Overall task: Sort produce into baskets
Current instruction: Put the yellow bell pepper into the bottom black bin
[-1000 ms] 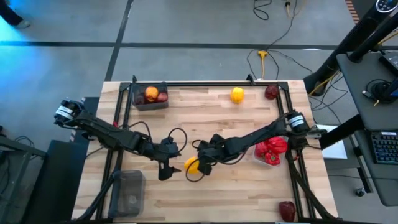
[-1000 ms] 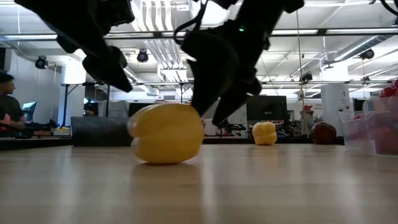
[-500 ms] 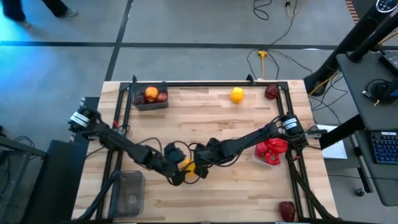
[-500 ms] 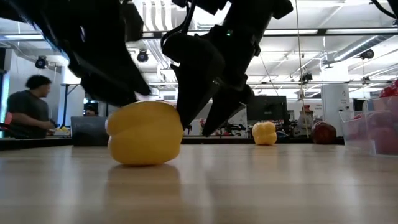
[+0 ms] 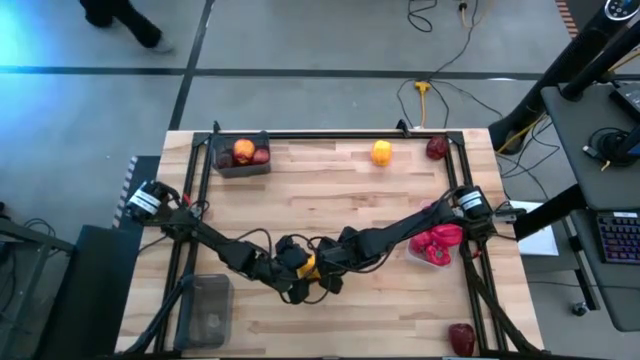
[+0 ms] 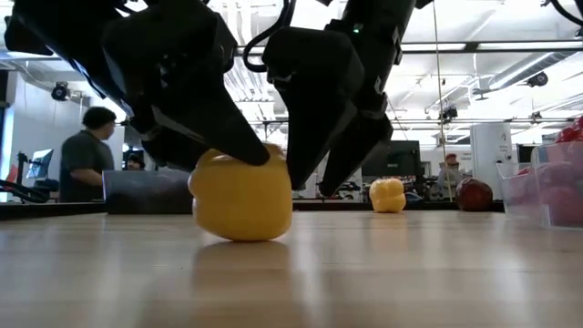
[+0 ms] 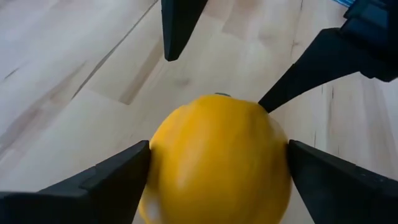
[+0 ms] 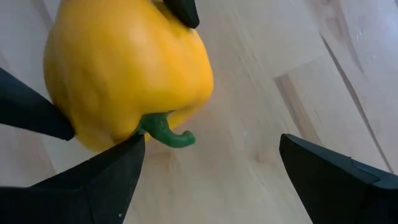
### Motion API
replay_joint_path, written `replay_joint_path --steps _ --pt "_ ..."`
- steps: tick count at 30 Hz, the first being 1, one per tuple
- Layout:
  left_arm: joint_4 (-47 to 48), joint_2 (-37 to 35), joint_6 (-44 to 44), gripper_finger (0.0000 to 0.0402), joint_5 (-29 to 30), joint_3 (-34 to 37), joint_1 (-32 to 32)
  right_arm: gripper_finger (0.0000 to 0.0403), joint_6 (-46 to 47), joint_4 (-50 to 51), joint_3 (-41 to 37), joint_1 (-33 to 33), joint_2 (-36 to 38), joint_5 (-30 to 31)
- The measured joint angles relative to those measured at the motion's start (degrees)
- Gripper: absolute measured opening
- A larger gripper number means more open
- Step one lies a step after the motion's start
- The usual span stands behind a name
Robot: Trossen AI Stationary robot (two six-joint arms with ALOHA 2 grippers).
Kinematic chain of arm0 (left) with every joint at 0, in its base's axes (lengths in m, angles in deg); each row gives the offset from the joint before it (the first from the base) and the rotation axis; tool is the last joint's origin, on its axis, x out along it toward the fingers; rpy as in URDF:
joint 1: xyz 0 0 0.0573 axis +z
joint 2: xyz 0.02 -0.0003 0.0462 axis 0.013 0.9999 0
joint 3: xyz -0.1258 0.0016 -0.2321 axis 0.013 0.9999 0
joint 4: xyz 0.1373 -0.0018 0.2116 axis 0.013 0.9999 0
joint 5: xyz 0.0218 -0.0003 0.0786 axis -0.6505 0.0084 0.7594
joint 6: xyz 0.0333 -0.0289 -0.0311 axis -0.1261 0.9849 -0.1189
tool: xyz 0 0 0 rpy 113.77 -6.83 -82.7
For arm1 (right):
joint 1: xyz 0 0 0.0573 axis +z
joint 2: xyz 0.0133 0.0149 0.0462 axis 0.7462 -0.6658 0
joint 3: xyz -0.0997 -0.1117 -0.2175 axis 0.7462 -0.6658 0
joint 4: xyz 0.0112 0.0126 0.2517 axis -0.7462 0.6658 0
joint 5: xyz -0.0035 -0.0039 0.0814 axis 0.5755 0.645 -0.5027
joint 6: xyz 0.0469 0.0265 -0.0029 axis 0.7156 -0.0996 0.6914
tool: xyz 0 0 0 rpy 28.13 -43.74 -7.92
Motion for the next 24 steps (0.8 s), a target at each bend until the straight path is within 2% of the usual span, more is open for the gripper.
replay_joint_path --steps 5,10,17,21,24 --pt "2.20 -1.50 0.16 0.0293 -1.45 0.00 -0.08 0.0365 0.05 0.09 0.04 0.48 0.47 0.47" --pt "15.60 -8.70 -0.48 0.0266 -1.86 0.35 -0.77 0.0365 -0.88 3.37 0.15 0.44 4.47 1.39" --pt "33.04 -26.81 1.09 0.0256 -1.98 0.27 -5.33 0.0365 -3.01 3.68 0.15 0.21 9.88 13.32" --pt "38.20 -35.61 7.37 0.0237 -6.10 0.24 -10.14 0.0365 -3.36 3.60 0.12 -0.26 10.36 17.27" --pt "41.15 -40.02 11.73 0.0222 -14.42 0.24 -14.13 0.0365 -4.25 3.45 0.09 -0.66 10.36 17.21"
